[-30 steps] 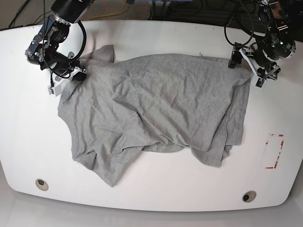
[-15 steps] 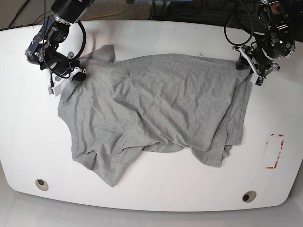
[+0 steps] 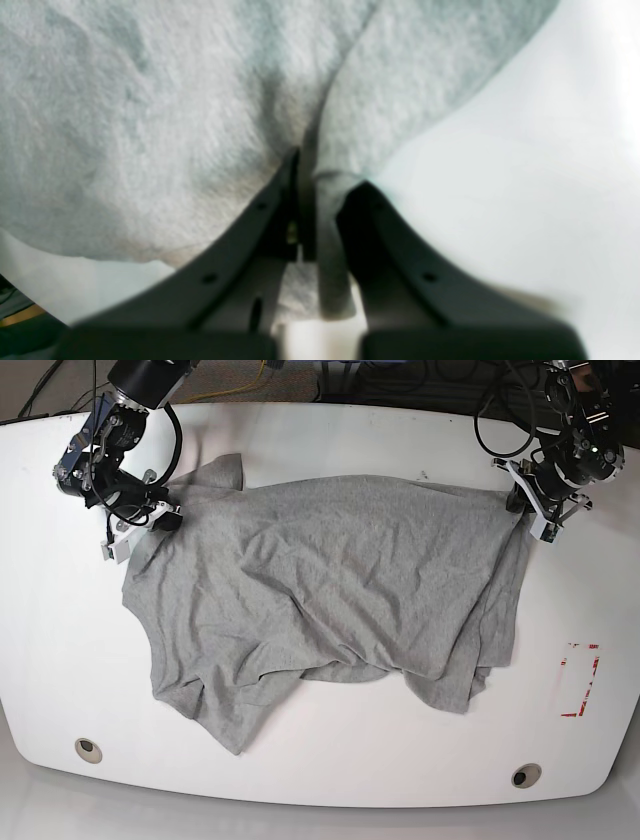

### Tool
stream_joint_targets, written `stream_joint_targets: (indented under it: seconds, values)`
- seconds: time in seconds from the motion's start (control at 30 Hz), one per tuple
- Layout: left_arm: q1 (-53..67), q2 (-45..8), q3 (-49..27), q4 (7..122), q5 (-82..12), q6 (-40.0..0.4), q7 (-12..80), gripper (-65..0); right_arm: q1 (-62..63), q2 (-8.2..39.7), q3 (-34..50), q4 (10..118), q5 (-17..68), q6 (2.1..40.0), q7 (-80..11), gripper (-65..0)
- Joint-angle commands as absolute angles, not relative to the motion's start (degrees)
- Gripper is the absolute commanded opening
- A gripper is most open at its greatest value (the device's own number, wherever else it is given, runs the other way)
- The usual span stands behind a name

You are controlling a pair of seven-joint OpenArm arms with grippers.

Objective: Layout the t-shirt on the table in an organized manner, then fold the t-shirt properly
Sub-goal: 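Grasp the shirt edges with both grippers, then lift the shirt with both grippers and pull it toward the robot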

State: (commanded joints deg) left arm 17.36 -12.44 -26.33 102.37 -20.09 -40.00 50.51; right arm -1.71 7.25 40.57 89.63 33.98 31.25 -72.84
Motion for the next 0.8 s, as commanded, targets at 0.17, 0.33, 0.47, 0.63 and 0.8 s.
stream_joint_targets:
  seconds: [0.17,0.33,0.47,0.63,0.8]
  values:
    - [17.63,-12.44,-26.42,106.07,-20.09,-40.00,50.59,-61.2,-2.86,7.43,40.75,90.24,34.07,31.25,-73.01,-65.0]
    - [17.45,-12.53,-28.35,109.49,-20.09,-40.00,50.68,-61.2,-4.70,8.13,40.92,95.78,34.07,31.16,-74.95,-65.0]
    - [17.01,-12.62,-28.88,110.99,-20.09,-40.00,50.68,-61.2,-5.32,8.13,42.59,101.14,36.53,31.08,-76.79,-65.0]
    - [14.20,-14.99,-29.23,111.25,-20.18,-40.00,50.77,-61.2,-4.97,8.13,42.95,104.48,40.48,30.81,-79.87,-65.0]
    - [9.54,-16.75,-29.23,111.25,-20.09,-40.00,50.77,-61.2,-4.62,9.71,42.59,107.38,41.54,30.81,-79.96,-65.0]
